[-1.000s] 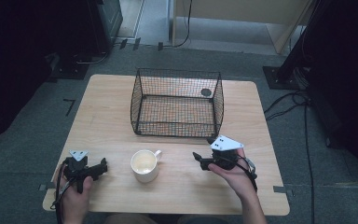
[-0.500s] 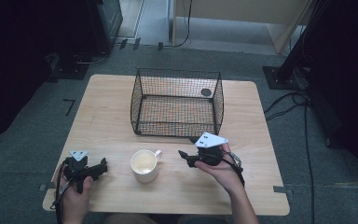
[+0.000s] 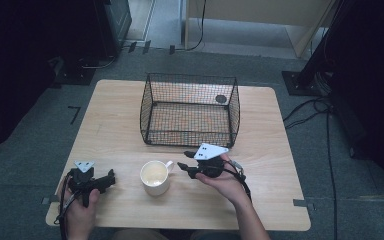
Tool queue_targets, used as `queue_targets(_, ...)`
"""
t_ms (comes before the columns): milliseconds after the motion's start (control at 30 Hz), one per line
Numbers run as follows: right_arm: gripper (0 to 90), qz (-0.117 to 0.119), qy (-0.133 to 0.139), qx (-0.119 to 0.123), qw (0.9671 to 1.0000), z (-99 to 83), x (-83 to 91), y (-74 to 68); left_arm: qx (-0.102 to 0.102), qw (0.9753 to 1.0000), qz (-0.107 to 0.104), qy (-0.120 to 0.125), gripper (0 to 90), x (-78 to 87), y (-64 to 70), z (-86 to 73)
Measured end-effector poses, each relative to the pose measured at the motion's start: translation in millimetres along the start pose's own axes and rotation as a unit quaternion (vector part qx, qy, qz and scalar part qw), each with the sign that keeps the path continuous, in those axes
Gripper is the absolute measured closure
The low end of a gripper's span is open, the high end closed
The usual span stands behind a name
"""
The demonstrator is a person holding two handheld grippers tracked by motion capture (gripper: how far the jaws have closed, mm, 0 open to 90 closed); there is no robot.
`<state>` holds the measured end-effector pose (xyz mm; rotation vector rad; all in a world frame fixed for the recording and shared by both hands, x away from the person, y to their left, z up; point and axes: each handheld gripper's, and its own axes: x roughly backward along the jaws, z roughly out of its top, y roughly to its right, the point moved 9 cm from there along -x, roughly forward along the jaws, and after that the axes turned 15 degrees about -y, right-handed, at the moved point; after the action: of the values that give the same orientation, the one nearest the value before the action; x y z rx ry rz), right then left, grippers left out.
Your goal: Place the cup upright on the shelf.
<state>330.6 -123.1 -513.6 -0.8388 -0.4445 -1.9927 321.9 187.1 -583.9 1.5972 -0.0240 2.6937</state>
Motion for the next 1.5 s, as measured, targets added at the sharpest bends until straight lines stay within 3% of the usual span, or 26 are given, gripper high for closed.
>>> queue_targets(333, 61.5, 0.032, -0.014, 0.03, 0.9989, 3.4, -19.7, -10.4, 0.0, 1.0, 0.0, 0.0, 1.9, 0.0, 0.0, 0.0)
queue_targets(667, 66.8, 0.014, -0.024, 0.037, 0.9989, 3.8, -32.0, -10.5, 0.0, 1.0, 0.0, 0.0, 1.9, 0.0, 0.0, 0.0)
queue_targets(800, 66.9, 0.01, -0.03, 0.041, 0.9987, 4.4, -40.1, -18.3, 0.0, 1.0, 0.0, 0.0, 1.8, 0.0, 0.0, 0.0)
queue_targets(867, 72.0, 0.001, -0.028, 0.048, 0.9985, 4.7, -41.9, -20.0, 0.0, 1.0, 0.0, 0.0, 1.8, 0.0, 0.0, 0.0)
queue_targets(900, 72.0, 0.001, -0.028, 0.048, 0.9985, 4.7, -41.9, -20.0, 0.0, 1.0, 0.0, 0.0, 1.9, 0.0, 0.0, 0.0)
queue_targets(933, 81.2, -0.012, -0.021, 0.041, 0.9989, 5.0, -41.7, -17.5, 0.0, 1.0, 0.0, 0.0, 1.8, 0.0, 0.0, 0.0)
queue_targets(1033, 81.8, -0.004, -0.018, 0.028, 0.9994, 4.2, -41.0, -16.1, 0.0, 1.0, 0.0, 0.0, 1.8, 0.0, 0.0, 0.0)
queue_targets(1300, 81.2, -0.014, -0.018, 0.011, 0.9997, -12.9, -24.5, -14.4, 0.0, 1.0, 0.0, 0.0, 1.9, 0.0, 0.0, 0.0)
queue_targets(1400, 79.9, -0.007, -0.016, 0.003, 0.9998, -22.8, -14.8, -16.8, 0.0, 1.0, 0.0, 0.0, 1.8, 0.0, 0.0, 0.0)
queue_targets(1433, 78.4, 0.01, -0.016, -0.003, 0.9998, -30.8, -7.0, -22.9, 0.0, 1.0, 0.0, 0.0, 1.8, 0.0, 0.0, 0.0)
queue_targets(1500, 76.4, 0.021, -0.013, 0.0, 0.9997, -35.7, -1.8, -28.4, 0.0, 1.0, 0.0, 0.0, 1.9, 0.0, 0.0, 0.0)
